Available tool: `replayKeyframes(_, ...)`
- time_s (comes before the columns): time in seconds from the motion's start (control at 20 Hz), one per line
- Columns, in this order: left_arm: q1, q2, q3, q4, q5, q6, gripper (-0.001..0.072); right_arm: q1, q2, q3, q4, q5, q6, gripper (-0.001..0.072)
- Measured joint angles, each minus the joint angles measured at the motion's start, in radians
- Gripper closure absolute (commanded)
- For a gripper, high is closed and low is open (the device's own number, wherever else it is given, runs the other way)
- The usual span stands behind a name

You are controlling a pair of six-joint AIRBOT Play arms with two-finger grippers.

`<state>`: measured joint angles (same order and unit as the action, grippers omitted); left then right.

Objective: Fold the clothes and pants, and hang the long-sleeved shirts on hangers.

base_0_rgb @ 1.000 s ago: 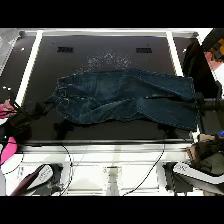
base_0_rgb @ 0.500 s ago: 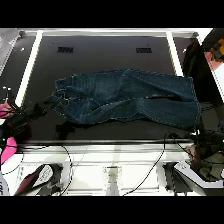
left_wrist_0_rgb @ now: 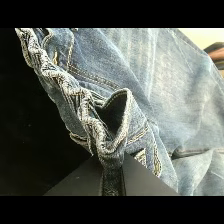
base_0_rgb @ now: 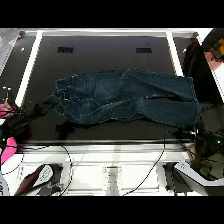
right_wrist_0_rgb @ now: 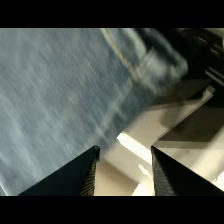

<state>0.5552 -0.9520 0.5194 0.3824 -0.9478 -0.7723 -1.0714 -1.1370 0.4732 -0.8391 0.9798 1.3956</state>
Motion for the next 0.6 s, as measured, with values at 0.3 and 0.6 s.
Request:
replayKeyframes(0.3,0.0,-0.002,0.0,0.002,0.01,0.002,0.0673,0.0,-0.041,-0.002,0.097,-0.079,0.003,0.0346)
replayKeyframes(0.6,0.0,-0.015,0.0,0.002,0.04,0.002,0.0673,0.0,-0.093,-0.002,0.138,-0.092,-0.038,0.0436)
